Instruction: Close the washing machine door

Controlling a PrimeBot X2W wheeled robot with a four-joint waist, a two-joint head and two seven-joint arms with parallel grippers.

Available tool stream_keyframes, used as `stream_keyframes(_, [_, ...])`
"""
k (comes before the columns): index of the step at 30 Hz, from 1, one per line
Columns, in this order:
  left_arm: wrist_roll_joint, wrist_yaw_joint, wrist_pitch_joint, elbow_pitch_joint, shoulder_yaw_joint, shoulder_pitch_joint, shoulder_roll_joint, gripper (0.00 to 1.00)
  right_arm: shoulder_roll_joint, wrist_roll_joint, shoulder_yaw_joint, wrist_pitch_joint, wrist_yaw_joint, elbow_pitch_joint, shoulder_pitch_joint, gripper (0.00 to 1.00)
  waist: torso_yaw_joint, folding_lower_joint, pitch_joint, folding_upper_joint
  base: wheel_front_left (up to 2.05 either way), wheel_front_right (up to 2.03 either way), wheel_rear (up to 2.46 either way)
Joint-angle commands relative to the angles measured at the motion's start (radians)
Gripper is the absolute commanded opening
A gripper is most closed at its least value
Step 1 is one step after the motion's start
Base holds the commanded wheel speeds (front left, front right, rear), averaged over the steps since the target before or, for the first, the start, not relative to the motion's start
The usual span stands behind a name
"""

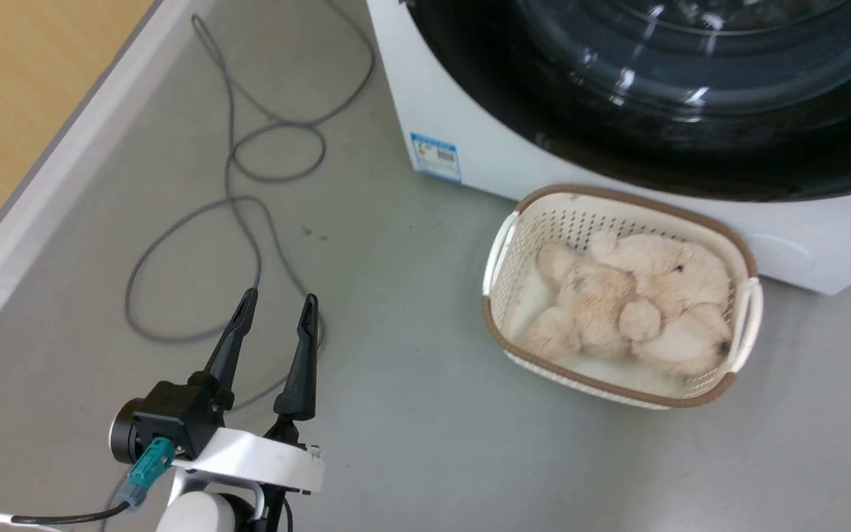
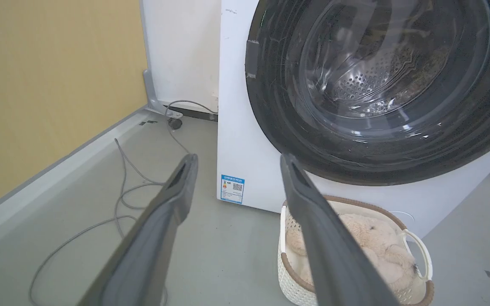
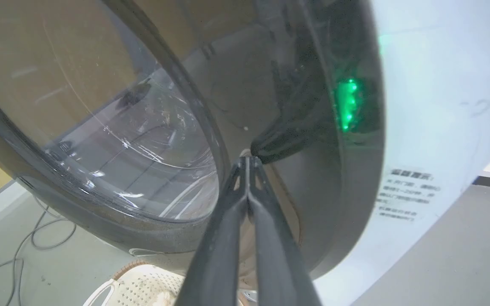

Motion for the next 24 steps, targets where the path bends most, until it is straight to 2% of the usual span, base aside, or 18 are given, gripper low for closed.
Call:
stream_keyframes(1, [0.003,-0.002,-0.004,0.002,0.005,0.001,-0.002,1.0,-0.01,0.008,0.002,-0.027,-0.011,0.004,0.0,0.0,-0.017,-0.0001,-0.027,0.0,0.0,0.0,0.0])
stream_keyframes(7, [0.014,-0.003,-0.004,0.01,0.016,0.025,-0.002,1.0,0.021,0.08,0.115,-0.098,-0.011,-0.034,0.132,0.0,-0.061,-0.0001,-0.106,0.0,0.0,0.0,0.0])
stream_keyframes(14, [0.026,0.001,-0.004,0.028,0.035,0.064,-0.002,1.0,0.037,0.16,0.252,-0.16,-0.011,-0.202,0.354,0.0,-0.126,-0.0001,-0.198,0.0,0.0,0.0,0.0])
stream_keyframes(20, [0.033,0.008,-0.004,0.041,0.048,0.09,-0.002,1.0,0.08,0.157,0.266,-0.182,-0.011,-0.387,0.55,0.0,-0.178,-0.0001,-0.249,0.0,0.0,0.0,0.0])
stream_keyframes(21, [0.033,0.008,-0.004,0.041,0.048,0.09,-0.002,1.0,0.08,0.157,0.266,-0.182,-0.011,-0.387,0.55,0.0,-0.178,-0.0001,-0.249,0.0,0.0,0.0,0.0])
stream_keyframes(24, [0.035,0.009,-0.004,0.054,0.045,0.106,-0.002,1.0,0.146,0.11,0.235,-0.193,-0.011,-0.501,0.684,0.0,-0.203,-0.0001,-0.277,0.0,0.0,0.0,0.0])
